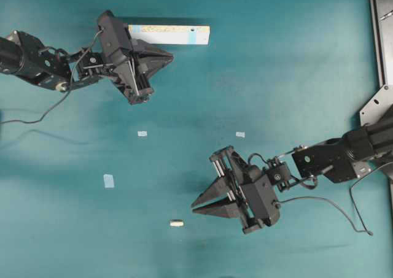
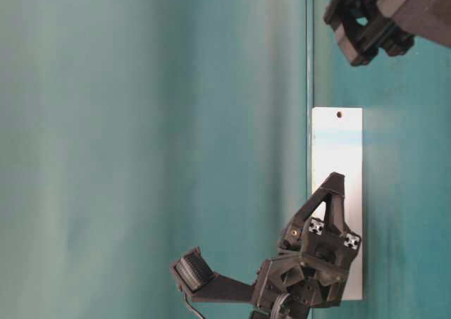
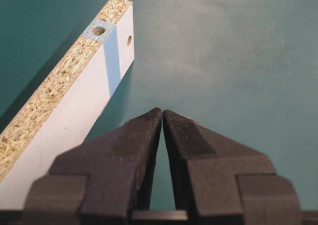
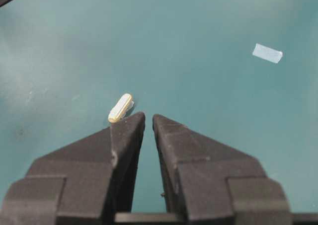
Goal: Move the wooden board into place and insert the rod into its hole.
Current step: 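Move the left gripper over the white board's end and open it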
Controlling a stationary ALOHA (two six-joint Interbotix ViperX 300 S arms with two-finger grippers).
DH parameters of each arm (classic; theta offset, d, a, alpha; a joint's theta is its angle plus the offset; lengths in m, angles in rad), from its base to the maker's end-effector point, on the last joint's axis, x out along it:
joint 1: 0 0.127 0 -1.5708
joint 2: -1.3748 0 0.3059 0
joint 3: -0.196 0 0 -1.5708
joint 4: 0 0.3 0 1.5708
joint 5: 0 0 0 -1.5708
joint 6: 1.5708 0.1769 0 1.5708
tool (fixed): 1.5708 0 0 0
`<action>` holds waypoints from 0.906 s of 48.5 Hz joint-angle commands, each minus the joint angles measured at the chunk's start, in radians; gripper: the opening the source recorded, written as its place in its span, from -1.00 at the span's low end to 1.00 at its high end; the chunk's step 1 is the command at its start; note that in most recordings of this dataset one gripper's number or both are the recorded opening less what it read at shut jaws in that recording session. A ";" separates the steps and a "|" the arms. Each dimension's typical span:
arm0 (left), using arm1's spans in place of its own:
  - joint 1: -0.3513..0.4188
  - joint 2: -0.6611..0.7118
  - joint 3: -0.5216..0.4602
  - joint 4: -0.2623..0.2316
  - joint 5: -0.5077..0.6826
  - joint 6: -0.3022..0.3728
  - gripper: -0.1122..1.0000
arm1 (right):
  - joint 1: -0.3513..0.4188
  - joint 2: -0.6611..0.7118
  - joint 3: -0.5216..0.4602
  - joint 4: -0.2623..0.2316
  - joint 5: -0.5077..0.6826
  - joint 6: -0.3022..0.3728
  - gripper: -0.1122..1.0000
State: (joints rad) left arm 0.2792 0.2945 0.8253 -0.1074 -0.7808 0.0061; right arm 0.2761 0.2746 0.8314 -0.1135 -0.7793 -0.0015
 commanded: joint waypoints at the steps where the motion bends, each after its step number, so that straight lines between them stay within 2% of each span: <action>1: -0.006 -0.061 -0.015 0.035 0.052 -0.008 -0.52 | 0.006 -0.028 -0.017 -0.002 -0.006 0.005 -0.36; 3: -0.006 -0.072 -0.020 0.034 0.098 -0.005 -0.56 | 0.006 -0.038 -0.020 -0.005 0.015 0.005 -0.39; 7: -0.006 -0.092 -0.031 0.035 0.201 -0.003 -0.80 | 0.006 -0.058 -0.034 -0.011 0.091 0.005 -0.70; 10: -0.008 -0.110 -0.041 0.035 0.276 -0.002 -0.80 | 0.006 -0.075 -0.046 -0.011 0.164 0.005 -0.80; 13: -0.009 -0.127 -0.051 0.038 0.322 0.002 -0.79 | 0.006 -0.094 -0.060 -0.009 0.239 0.005 -0.81; 17: -0.015 -0.152 -0.057 0.041 0.360 0.011 -0.76 | 0.006 -0.118 -0.080 -0.011 0.325 0.005 -0.80; 21: -0.028 -0.175 -0.054 0.041 0.387 0.041 -0.46 | 0.006 -0.133 -0.094 -0.011 0.382 0.005 -0.78; 26: -0.046 -0.201 -0.052 0.041 0.423 0.091 0.07 | 0.008 -0.147 -0.106 -0.011 0.419 0.005 -0.48; 34: -0.060 -0.250 -0.064 0.041 0.515 0.147 0.74 | 0.008 -0.155 -0.115 -0.011 0.436 0.005 0.37; 37: -0.057 -0.272 -0.069 0.041 0.543 0.158 0.82 | 0.008 -0.163 -0.117 -0.011 0.436 0.005 0.70; 39: -0.052 -0.282 -0.069 0.041 0.554 0.166 0.82 | 0.008 -0.167 -0.115 -0.011 0.436 0.005 0.85; 41: -0.046 -0.296 -0.069 0.041 0.566 0.175 0.82 | 0.008 -0.173 -0.117 -0.011 0.436 0.005 0.95; 44: -0.034 -0.314 -0.067 0.041 0.580 0.190 0.82 | 0.008 -0.187 -0.117 -0.011 0.436 0.005 0.98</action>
State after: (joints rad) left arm 0.2270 0.0307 0.7747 -0.0690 -0.2132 0.1779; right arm 0.2792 0.1319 0.7332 -0.1227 -0.3405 0.0015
